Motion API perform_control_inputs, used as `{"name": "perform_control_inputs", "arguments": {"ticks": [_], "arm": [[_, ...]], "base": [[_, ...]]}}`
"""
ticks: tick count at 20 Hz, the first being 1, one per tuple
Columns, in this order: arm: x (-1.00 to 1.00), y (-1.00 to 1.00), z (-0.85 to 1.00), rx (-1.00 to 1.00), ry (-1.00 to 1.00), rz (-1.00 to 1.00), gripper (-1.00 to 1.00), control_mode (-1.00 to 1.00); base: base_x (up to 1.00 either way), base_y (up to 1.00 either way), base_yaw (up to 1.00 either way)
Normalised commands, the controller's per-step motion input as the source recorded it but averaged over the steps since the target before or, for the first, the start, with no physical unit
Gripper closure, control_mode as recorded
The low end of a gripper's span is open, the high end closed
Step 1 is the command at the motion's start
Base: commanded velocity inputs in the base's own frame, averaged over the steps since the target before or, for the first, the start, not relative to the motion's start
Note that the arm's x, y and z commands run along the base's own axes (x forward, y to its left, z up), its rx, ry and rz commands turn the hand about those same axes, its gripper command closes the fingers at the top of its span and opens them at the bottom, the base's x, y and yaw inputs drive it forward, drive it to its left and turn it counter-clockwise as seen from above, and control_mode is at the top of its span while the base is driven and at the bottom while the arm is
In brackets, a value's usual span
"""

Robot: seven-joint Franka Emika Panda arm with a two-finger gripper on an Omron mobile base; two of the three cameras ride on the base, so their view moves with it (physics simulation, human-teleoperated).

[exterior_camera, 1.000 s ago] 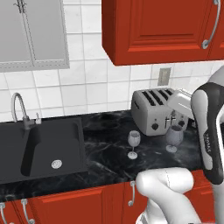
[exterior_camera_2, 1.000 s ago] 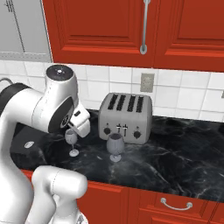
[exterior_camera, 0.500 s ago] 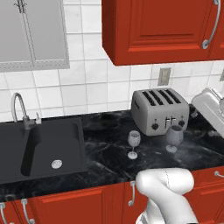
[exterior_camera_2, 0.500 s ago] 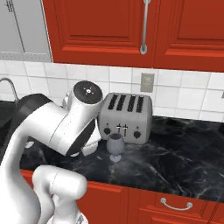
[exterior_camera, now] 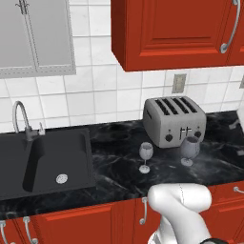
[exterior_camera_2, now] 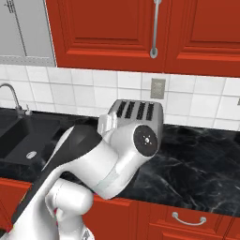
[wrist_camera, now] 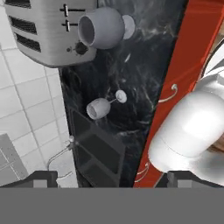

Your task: Retrieve the wine glasses from the counter and place one next to each plate.

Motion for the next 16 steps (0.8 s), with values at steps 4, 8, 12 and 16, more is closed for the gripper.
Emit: {"name": "perform_control_inputs", "arguments": {"ticks": [4, 8, 12, 16], "arm": [[0.00, -0.35, -0.19, 0.34, 0.09, -0.01, -1.00, -1.00], [0.01, -0.10, -0.44, 0.12, 0.11, 0.00, -1.00, -1.00], [0.12, -0.06, -0.48, 0.00, 0.14, 0.00, -1.00, -1.00], [0.09, -0.19, -0.34, 0.12, 0.19, 0.02, -1.00, -1.00]], "base": [[0.00, 0.00, 0.00], [0.00, 0.00, 0.00], [0.00, 0.00, 0.00], [0.00, 0.00, 0.00]]}}
